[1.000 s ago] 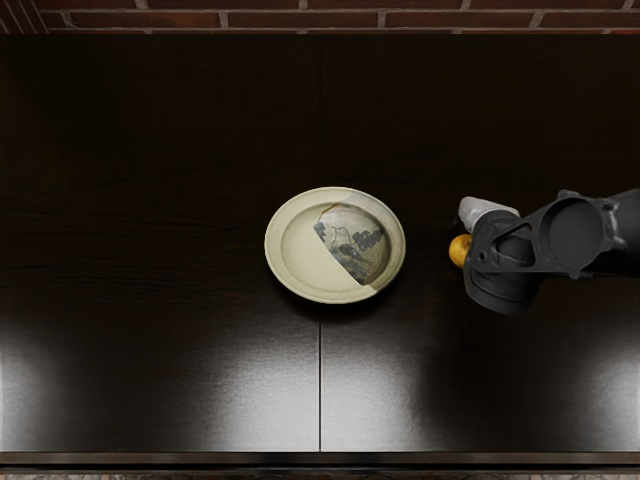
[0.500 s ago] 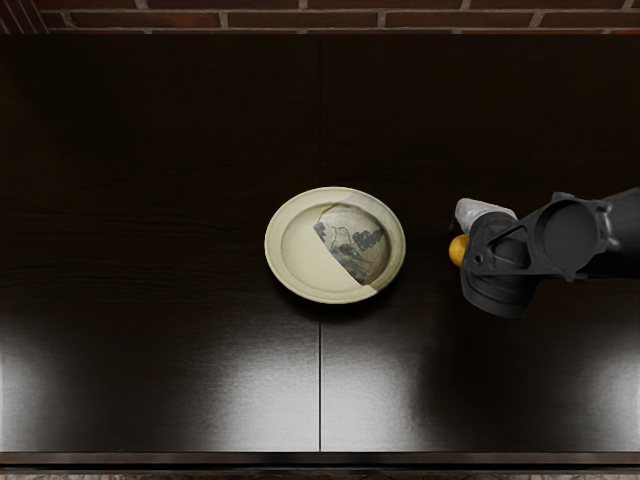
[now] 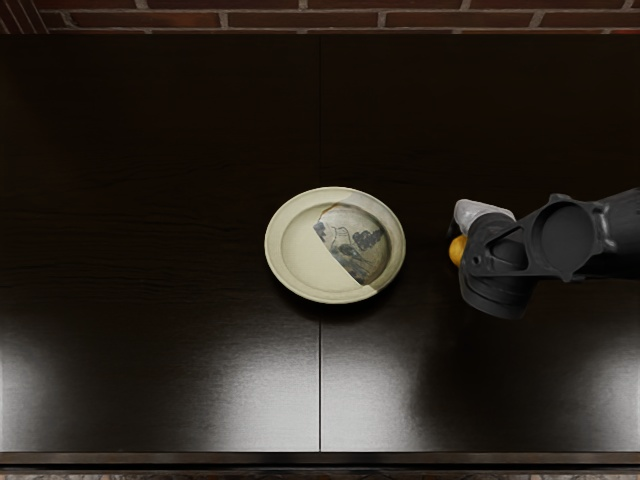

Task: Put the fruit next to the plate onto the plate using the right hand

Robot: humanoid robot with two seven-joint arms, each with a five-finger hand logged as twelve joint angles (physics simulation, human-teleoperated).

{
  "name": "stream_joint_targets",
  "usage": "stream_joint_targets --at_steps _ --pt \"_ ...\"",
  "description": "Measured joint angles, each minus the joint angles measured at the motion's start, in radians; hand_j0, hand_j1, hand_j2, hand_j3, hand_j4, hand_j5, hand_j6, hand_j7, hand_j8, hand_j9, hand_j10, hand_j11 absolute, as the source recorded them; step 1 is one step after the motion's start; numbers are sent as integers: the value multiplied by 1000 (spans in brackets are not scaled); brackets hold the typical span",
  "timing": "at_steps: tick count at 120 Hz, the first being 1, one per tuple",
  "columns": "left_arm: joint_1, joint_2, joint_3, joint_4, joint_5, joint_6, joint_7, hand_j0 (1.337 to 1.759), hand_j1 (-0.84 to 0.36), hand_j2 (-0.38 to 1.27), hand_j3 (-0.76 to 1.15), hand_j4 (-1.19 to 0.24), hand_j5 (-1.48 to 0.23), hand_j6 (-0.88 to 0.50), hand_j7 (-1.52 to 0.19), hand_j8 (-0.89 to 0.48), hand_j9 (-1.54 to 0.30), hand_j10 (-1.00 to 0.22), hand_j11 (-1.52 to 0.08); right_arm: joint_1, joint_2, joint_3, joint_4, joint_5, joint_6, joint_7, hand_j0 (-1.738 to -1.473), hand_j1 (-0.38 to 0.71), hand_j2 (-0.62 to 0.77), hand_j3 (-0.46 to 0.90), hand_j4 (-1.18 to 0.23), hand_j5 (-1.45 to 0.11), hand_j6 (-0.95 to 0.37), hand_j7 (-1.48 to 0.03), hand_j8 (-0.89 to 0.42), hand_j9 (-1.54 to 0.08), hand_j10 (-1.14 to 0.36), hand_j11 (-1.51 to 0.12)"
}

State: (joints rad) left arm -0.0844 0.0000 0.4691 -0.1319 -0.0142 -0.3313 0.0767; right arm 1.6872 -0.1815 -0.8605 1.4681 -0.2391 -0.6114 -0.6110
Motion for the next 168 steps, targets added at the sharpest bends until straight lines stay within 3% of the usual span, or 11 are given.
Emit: stream_joint_targets --at_steps 49,80,98,134,154,168 --pt "0 0 0 0 0 0 0 1658 349 0 0 0 0 0 0 0 0 0 0 1 3 -1 0 -1 0 0 -1656 277 47 0 -542 -703 -421 -703 -445 -711 -538 -711" --pt "0 0 0 0 0 0 0 1658 349 0 0 0 0 0 0 0 0 0 0 3 9 -11 -1 -1 2 -1 -1652 293 39 -1 -592 -744 -397 -753 -405 -753 -585 -752" --pt "0 0 0 0 0 0 0 1658 349 0 0 0 0 0 0 0 0 0 0 4 12 -14 0 0 4 -2 -1648 311 60 0 -534 -841 -356 -820 -354 -833 -627 -832" --pt "0 0 0 0 0 0 0 1658 349 0 0 0 0 0 0 0 0 0 0 7 12 -16 2 3 1 -1 -1650 284 270 0 -668 -918 -456 -922 -444 -930 -707 -930" --pt "0 0 0 0 0 0 0 1658 349 0 0 0 0 0 0 0 0 0 0 24 8 -15 17 7 2 1 -1653 271 443 0 -700 -959 -541 -946 -524 -961 -719 -962" --pt "0 0 0 0 0 0 0 1658 349 0 0 0 0 0 0 0 0 0 0 41 1 -15 31 9 3 1 -1655 274 488 1 -709 -985 -541 -958 -538 -980 -724 -982"
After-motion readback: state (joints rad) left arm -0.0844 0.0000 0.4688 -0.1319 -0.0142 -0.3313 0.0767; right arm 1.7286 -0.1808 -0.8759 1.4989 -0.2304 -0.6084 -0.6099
